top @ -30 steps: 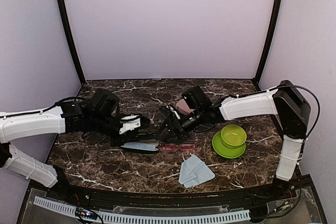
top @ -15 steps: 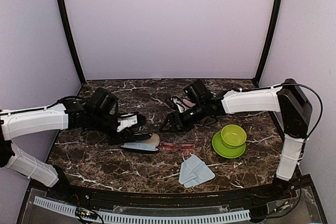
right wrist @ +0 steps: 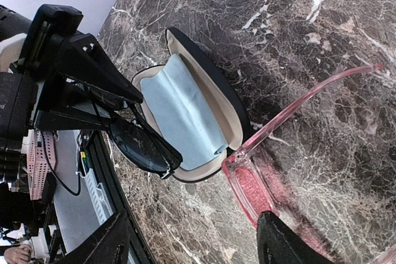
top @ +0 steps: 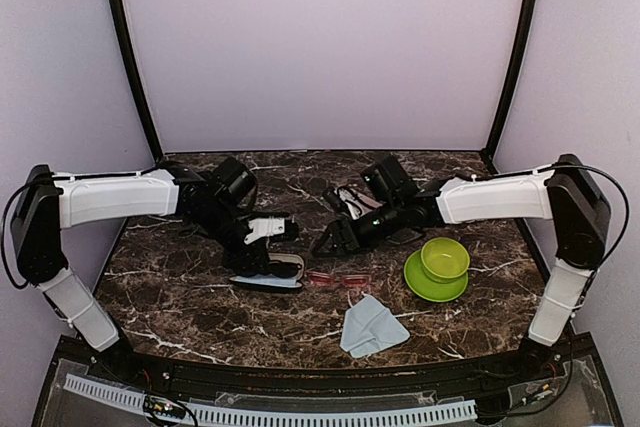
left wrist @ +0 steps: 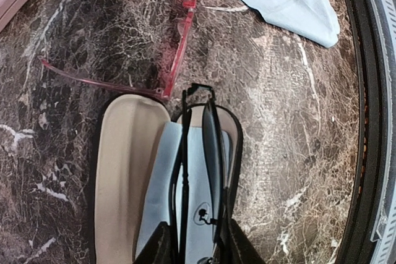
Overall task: Organize the sunglasses
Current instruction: Place the sunglasses in the sunglasses case.
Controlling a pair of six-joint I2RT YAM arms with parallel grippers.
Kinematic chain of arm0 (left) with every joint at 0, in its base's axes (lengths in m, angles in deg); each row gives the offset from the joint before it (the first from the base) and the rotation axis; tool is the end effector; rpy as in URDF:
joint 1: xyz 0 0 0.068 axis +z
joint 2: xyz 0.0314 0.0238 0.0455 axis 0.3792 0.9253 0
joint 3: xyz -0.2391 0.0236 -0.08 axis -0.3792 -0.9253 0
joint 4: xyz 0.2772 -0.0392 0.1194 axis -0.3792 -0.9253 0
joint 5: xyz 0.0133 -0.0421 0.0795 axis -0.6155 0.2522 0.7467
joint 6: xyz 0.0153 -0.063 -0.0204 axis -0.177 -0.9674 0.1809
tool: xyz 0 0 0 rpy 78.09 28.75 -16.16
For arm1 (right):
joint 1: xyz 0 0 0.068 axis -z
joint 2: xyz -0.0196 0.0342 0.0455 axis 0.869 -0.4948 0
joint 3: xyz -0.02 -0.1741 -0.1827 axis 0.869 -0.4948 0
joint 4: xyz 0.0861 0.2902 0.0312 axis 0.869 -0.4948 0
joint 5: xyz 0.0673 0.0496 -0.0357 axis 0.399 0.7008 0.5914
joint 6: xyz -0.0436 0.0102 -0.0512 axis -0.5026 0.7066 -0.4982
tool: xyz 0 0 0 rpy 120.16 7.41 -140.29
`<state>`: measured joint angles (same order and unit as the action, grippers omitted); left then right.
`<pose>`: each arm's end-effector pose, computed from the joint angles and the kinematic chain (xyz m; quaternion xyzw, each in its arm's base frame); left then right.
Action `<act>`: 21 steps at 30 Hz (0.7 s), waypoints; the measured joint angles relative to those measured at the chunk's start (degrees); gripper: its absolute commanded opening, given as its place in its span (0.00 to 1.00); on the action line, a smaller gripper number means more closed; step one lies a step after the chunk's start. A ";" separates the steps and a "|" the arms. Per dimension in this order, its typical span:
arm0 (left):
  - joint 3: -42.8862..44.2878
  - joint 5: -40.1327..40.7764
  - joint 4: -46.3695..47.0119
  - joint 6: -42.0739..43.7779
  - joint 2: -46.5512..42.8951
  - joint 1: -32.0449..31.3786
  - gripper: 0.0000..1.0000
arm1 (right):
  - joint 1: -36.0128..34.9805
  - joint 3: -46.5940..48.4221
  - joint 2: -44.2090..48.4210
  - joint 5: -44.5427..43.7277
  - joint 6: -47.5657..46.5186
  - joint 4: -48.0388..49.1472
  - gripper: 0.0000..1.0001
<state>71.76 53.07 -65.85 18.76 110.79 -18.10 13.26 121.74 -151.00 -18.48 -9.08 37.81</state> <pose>0.2686 -0.2542 0.1675 0.6427 0.7093 -0.1815 0.2256 0.2702 0.3347 0.1497 -0.2743 0.8492 0.4298 0.1377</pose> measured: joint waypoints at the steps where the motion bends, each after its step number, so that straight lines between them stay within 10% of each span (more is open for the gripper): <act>1: 0.94 -0.37 -1.22 0.46 0.85 0.07 0.28 | 0.00 -0.20 0.22 -0.02 -0.09 0.04 0.70; 21: 6.34 -3.74 -7.72 1.90 7.56 2.08 0.27 | 0.17 -4.24 2.47 0.02 -1.14 1.53 0.70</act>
<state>78.10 49.34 -73.56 20.66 118.35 -16.02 13.43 117.50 -148.53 -18.46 -10.22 39.34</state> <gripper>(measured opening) 0.273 0.705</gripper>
